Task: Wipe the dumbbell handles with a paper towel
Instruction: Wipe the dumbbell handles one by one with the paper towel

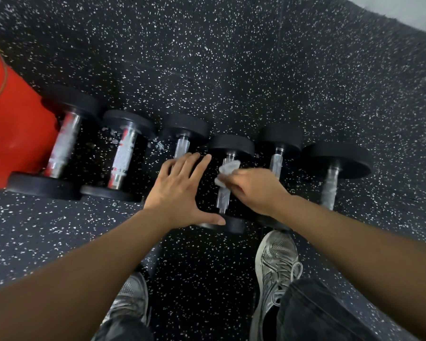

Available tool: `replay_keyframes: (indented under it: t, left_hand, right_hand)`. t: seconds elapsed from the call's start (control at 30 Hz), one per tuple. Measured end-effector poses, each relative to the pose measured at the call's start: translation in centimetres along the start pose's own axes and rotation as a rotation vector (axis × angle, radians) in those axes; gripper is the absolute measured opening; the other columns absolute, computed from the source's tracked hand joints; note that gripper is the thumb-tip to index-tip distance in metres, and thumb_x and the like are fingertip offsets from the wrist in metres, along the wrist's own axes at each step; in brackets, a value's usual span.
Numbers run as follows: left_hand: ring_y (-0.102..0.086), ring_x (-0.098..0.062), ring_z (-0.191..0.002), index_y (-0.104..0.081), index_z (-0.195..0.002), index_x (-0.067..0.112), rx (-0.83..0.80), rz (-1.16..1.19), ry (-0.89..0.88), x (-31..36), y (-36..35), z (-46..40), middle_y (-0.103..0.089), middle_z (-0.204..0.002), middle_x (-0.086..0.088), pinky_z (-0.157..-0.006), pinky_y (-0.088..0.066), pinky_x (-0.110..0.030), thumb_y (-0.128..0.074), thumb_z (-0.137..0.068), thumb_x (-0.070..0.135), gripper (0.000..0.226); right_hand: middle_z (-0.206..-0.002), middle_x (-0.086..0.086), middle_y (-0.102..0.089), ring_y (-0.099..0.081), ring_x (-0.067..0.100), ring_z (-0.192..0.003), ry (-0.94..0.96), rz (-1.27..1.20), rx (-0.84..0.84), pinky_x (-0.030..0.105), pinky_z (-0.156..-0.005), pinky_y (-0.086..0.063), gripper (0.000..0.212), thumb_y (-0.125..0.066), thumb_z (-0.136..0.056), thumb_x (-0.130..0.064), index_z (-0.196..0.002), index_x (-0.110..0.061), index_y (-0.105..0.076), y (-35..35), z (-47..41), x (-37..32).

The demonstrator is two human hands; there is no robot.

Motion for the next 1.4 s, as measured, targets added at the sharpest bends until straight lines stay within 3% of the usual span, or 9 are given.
replay_keyframes:
  t: [0.13,0.23,0.33,0.5,0.63,0.8,1.03,1.2,1.4]
  left_hand:
    - [-0.009,-0.024,-0.158,0.004,-0.164,0.021,-0.001,-0.004,0.000,0.0,-0.1,0.0,-0.015,-0.171,-0.005,-0.127,-0.012,-0.050,-0.032,-0.052,0.111,0.148]
    - [-0.010,-0.025,-0.158,0.003,-0.164,0.020,0.000,0.004,0.000,0.0,-0.1,0.0,-0.015,-0.171,-0.006,-0.127,-0.012,-0.050,-0.030,-0.052,0.111,0.148]
    - [-0.013,-0.024,-0.157,0.001,-0.165,0.019,0.014,0.000,-0.013,0.1,0.0,0.0,-0.019,-0.170,-0.005,-0.127,-0.012,-0.049,-0.031,-0.053,0.111,0.148]
    - [-0.018,-0.024,-0.155,-0.005,-0.165,0.017,0.032,0.005,-0.029,0.0,0.0,0.1,-0.023,-0.168,-0.005,-0.127,-0.011,-0.047,-0.034,-0.054,0.110,0.147]
    - [-0.020,-0.021,-0.154,-0.007,-0.164,0.018,0.041,0.023,-0.037,0.0,-0.1,0.1,-0.026,-0.167,-0.003,-0.126,-0.013,-0.046,-0.037,-0.054,0.109,0.145]
    - [-0.016,-0.019,-0.156,0.001,-0.164,0.021,0.014,0.017,-0.038,0.0,0.2,0.1,-0.019,-0.170,0.000,-0.127,-0.011,-0.045,-0.031,-0.057,0.110,0.143]
    - [-0.024,-0.020,-0.154,-0.008,-0.165,0.021,0.021,0.029,-0.042,-0.2,0.3,0.4,-0.027,-0.167,-0.001,-0.126,-0.015,-0.045,-0.037,-0.060,0.106,0.138]
    - [-0.016,-0.021,-0.157,0.003,-0.165,0.024,-0.051,0.022,-0.090,0.3,0.2,0.5,-0.017,-0.171,-0.002,-0.128,-0.006,-0.045,-0.027,-0.071,0.104,0.127]
    - [-0.008,-0.021,-0.158,0.003,-0.165,0.021,-0.100,-0.029,-0.319,2.9,2.4,-0.6,-0.014,-0.172,-0.004,-0.128,-0.001,-0.043,-0.025,-0.078,0.100,0.121]
  right_hand:
    - [-0.119,-0.014,-0.072,-0.070,0.014,-0.095,0.232,0.071,-0.270,0.031,-0.070,-0.053,0.037,-0.043,-0.103,-0.036,-0.137,-0.039,-0.057,-0.4,0.7,-1.7]
    - [-0.100,-0.009,-0.074,-0.071,0.017,-0.081,0.161,0.053,-0.033,0.030,-0.060,-0.049,0.035,-0.042,-0.104,-0.038,-0.132,-0.033,-0.062,0.5,-0.6,-1.0]
    - [-0.120,-0.005,-0.072,-0.070,0.024,-0.103,-0.093,-0.012,0.090,0.036,-0.074,-0.053,0.038,-0.041,-0.106,-0.039,-0.140,-0.032,-0.057,1.2,-1.9,0.3]
    - [-0.112,-0.005,-0.070,-0.070,0.022,-0.091,0.038,0.070,-0.112,0.037,-0.070,-0.055,0.038,-0.039,-0.106,-0.038,-0.142,-0.035,-0.053,-0.2,-0.7,-0.9]
    - [-0.124,-0.017,-0.068,-0.068,0.016,-0.102,0.181,0.059,-0.328,0.037,-0.080,-0.054,0.050,-0.052,-0.098,-0.023,-0.143,-0.044,-0.050,-0.8,1.4,-1.7]
    - [-0.120,-0.011,-0.072,-0.072,0.016,-0.095,0.082,-0.084,-0.042,0.032,-0.070,-0.055,0.040,-0.042,-0.103,-0.038,-0.140,-0.040,-0.056,0.1,1.3,0.3]
    - [-0.127,-0.020,-0.068,-0.066,0.008,-0.112,0.116,-0.106,-0.197,0.034,-0.085,-0.054,0.041,-0.054,-0.099,-0.030,-0.136,-0.047,-0.057,-1.3,2.3,-0.6]
    - [-0.126,-0.009,-0.071,-0.067,0.006,-0.110,-0.157,-0.543,0.018,0.036,-0.094,-0.055,0.031,-0.056,-0.102,-0.034,-0.131,-0.035,-0.066,0.6,3.0,1.8]
    - [-0.124,-0.015,-0.071,-0.065,0.001,-0.112,-0.394,-0.616,0.168,0.036,-0.099,-0.054,0.028,-0.059,-0.101,-0.033,-0.127,-0.038,-0.068,1.5,5.9,8.3]
Point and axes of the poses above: each hand's wrist, its own z-axis away from the middle knuckle, its own y-axis out of the back of the hand, x = y × z, the point moved 3 cm from there along -z, towards the middle knuckle
